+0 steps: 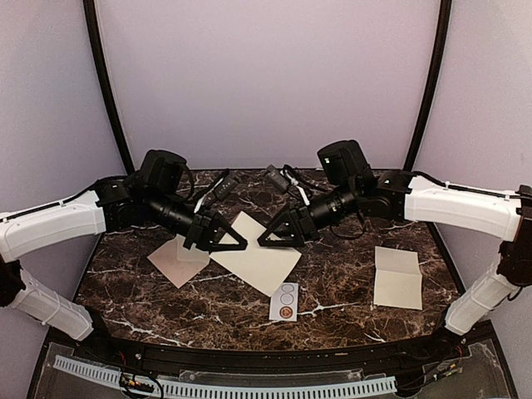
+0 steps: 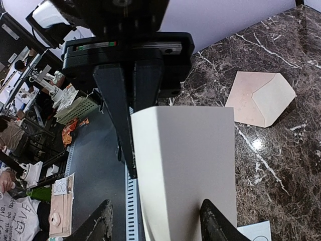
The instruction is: Place the letter into the envelope and seal it
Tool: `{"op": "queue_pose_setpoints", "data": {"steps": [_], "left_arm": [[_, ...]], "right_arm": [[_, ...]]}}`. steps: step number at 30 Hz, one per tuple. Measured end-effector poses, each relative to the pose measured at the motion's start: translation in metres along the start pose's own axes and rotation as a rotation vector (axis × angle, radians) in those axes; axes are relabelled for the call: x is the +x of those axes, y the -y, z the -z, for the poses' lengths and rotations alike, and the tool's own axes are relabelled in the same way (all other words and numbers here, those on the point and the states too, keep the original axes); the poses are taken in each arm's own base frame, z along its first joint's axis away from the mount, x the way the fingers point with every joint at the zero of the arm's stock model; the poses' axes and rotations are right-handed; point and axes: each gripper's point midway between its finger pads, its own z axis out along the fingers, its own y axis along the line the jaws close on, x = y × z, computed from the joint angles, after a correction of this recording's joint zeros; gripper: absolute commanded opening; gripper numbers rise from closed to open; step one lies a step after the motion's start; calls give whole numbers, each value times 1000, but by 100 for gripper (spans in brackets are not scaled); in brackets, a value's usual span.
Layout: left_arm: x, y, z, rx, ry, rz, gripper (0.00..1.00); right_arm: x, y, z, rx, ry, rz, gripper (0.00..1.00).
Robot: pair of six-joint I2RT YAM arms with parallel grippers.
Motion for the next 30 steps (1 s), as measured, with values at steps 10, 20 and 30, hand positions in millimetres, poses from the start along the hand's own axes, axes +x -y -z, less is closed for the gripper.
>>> {"op": "queue_pose_setpoints", "data": {"steps": [10,20,30], "left_arm": [[0,-9,2,-66,-14,-20,0],[-5,-24,8,-182,13,-44,56],[-50,1,58,-325,193,-176,81]], "right_arm": [[-2,-6,1,-28,7,-4,11],[0,1,0,5,12,-21,0],[2,-1,2,6,4,-19,0]]}}
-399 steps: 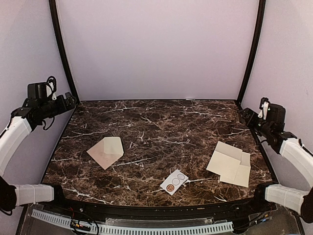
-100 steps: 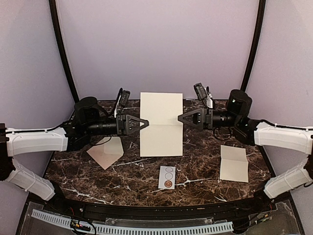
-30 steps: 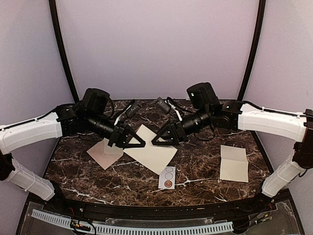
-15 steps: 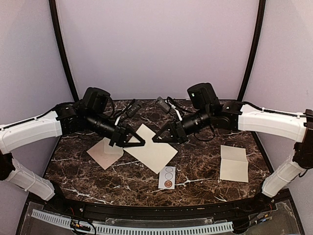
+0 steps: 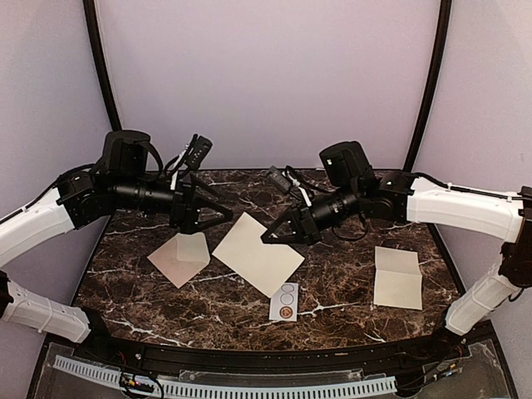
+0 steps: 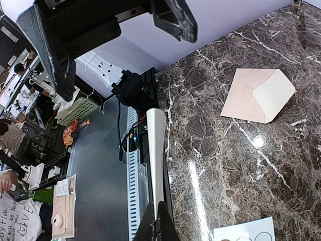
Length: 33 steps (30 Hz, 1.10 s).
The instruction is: Place the letter into the envelope and seal it
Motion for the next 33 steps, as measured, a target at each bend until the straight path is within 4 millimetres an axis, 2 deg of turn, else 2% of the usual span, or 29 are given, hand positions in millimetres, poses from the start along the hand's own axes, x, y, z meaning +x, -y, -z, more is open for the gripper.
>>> {"op": "queue_pose_setpoints", "data": {"steps": [6,10,12,14,15,16,17,18,20,22,24,26,28,31,33], "left_arm": [[17,-2,-23,65,-71,39,82],[23,4,-32,123,-93,45,83],[25,9,-35,165,-107,47,76],[27,13,-40,197,-123,46,55],[29,15,-42,208,-134,50,50],[31,16,-44,221,-147,46,39],[34,17,-47,234,-161,42,34],[37,18,-49,241,-175,44,22],[44,18,-51,251,-200,50,7],[47,19,-50,260,-212,51,0],[47,21,-50,267,-212,48,0],[47,21,-49,266,-209,46,0],[46,20,-47,256,-193,46,0],[47,21,-41,236,-142,63,0],[43,21,-35,218,-70,88,0]], "right_arm": [[6,-2,-1,-7,-24,-10,0],[11,-8,-4,-23,-41,-3,0],[12,-10,-5,-30,-48,0,0],[13,-11,-5,-32,-56,-3,0],[13,-11,-5,-33,-57,-3,0],[13,-10,-5,-33,-61,-4,0],[14,-10,-5,-32,-64,-6,0],[14,-11,-5,-32,-66,-7,0],[14,-11,-5,-33,-67,-4,0],[13,-12,-4,-33,-66,1,0],[12,-12,-4,-32,-65,4,2],[12,-11,-4,-29,-63,5,23],[10,-8,-1,-23,-43,2,38],[10,0,12,-8,17,-16,55],[10,6,26,12,78,-33,61]]}}
